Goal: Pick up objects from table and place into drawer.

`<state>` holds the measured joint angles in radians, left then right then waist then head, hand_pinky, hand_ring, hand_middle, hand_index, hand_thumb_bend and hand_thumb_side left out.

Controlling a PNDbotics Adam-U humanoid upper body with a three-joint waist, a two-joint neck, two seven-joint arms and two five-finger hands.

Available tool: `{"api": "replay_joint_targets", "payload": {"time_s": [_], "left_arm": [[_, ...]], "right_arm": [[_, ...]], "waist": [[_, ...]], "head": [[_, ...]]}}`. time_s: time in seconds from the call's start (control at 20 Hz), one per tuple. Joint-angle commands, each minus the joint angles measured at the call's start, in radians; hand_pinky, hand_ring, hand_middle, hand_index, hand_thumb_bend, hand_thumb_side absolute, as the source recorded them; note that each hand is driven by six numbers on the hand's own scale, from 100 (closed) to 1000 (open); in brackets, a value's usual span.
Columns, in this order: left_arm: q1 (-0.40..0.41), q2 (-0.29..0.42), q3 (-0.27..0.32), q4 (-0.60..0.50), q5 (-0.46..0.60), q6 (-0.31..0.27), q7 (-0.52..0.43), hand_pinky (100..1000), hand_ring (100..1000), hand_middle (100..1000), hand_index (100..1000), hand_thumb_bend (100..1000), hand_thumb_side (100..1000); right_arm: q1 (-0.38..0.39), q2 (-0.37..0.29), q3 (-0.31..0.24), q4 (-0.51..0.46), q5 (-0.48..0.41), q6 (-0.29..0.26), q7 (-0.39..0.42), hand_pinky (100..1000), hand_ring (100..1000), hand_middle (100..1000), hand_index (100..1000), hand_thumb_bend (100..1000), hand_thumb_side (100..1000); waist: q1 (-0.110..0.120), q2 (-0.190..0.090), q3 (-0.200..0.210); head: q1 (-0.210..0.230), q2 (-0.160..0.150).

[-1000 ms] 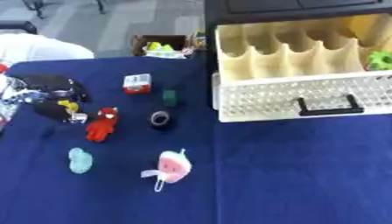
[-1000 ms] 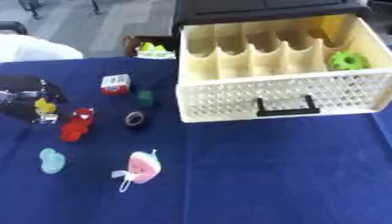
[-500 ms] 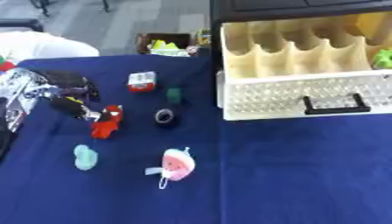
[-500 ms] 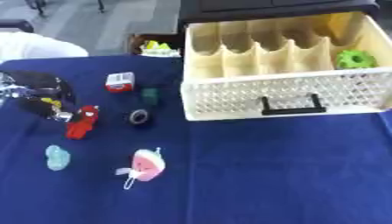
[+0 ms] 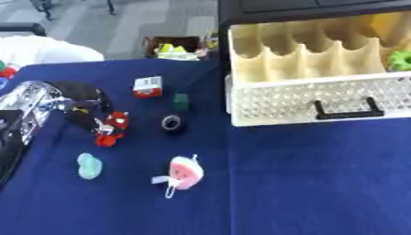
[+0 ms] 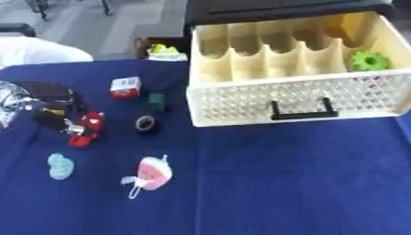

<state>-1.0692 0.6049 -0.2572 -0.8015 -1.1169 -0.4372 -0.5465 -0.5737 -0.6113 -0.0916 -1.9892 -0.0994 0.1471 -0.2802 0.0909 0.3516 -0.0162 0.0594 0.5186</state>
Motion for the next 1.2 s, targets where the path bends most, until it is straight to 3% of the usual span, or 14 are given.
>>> {"api": "replay_joint_targets", "payload": {"time_s": [0.05, 0.4, 0.65, 0.75, 1.1, 1.15, 1.2], "left_arm": [[-0.012, 0.018, -0.007, 0.000, -0.005, 0.025, 0.017, 654, 724, 713, 836, 493, 1000], [0.001, 0.008, -0.007, 0.048, -0.075, 0.044, 0.056, 651, 720, 706, 828, 527, 1000], [0.006, 0.004, -0.003, 0.063, -0.091, 0.028, 0.062, 604, 646, 629, 800, 496, 1000], [0.006, 0.002, -0.001, 0.063, -0.086, 0.021, 0.058, 577, 611, 593, 783, 573, 1000], [0.008, 0.007, 0.005, 0.052, -0.068, 0.038, 0.070, 516, 565, 542, 741, 281, 1000], [0.009, 0.007, 0.004, 0.051, -0.070, 0.042, 0.074, 508, 561, 537, 736, 188, 1000], [0.009, 0.008, 0.004, 0.050, -0.072, 0.044, 0.077, 504, 559, 535, 734, 160, 1000]], "right_arm": [[-0.008, -0.014, -0.010, -0.011, -0.006, 0.000, 0.003, 722, 307, 253, 692, 100, 1000], [-0.006, -0.010, -0.013, -0.011, -0.012, -0.014, 0.009, 720, 303, 250, 687, 100, 1000], [-0.007, -0.009, -0.016, -0.011, -0.014, -0.015, 0.005, 720, 303, 250, 686, 100, 1000], [-0.006, -0.008, -0.017, -0.011, -0.014, -0.013, 0.005, 721, 304, 250, 686, 100, 1000], [-0.001, -0.006, -0.020, -0.011, -0.012, -0.007, 0.005, 723, 303, 250, 687, 100, 1000], [-0.002, -0.005, -0.020, -0.011, -0.012, -0.007, 0.006, 723, 304, 251, 687, 100, 1000], [-0.002, -0.004, -0.021, -0.011, -0.012, -0.008, 0.005, 723, 304, 251, 687, 100, 1000]], "waist": [[-0.003, -0.027, 0.003], [-0.003, -0.025, -0.005], [-0.007, -0.025, -0.004], [-0.007, -0.025, -0.005], [-0.010, -0.025, -0.007], [-0.010, -0.025, -0.008], [-0.010, -0.025, -0.008]], "head": [[-0.002, 0.009], [0.008, 0.006], [0.011, 0.004], [0.013, 0.004], [0.014, -0.001], [0.015, -0.001], [0.015, 0.000]]}}
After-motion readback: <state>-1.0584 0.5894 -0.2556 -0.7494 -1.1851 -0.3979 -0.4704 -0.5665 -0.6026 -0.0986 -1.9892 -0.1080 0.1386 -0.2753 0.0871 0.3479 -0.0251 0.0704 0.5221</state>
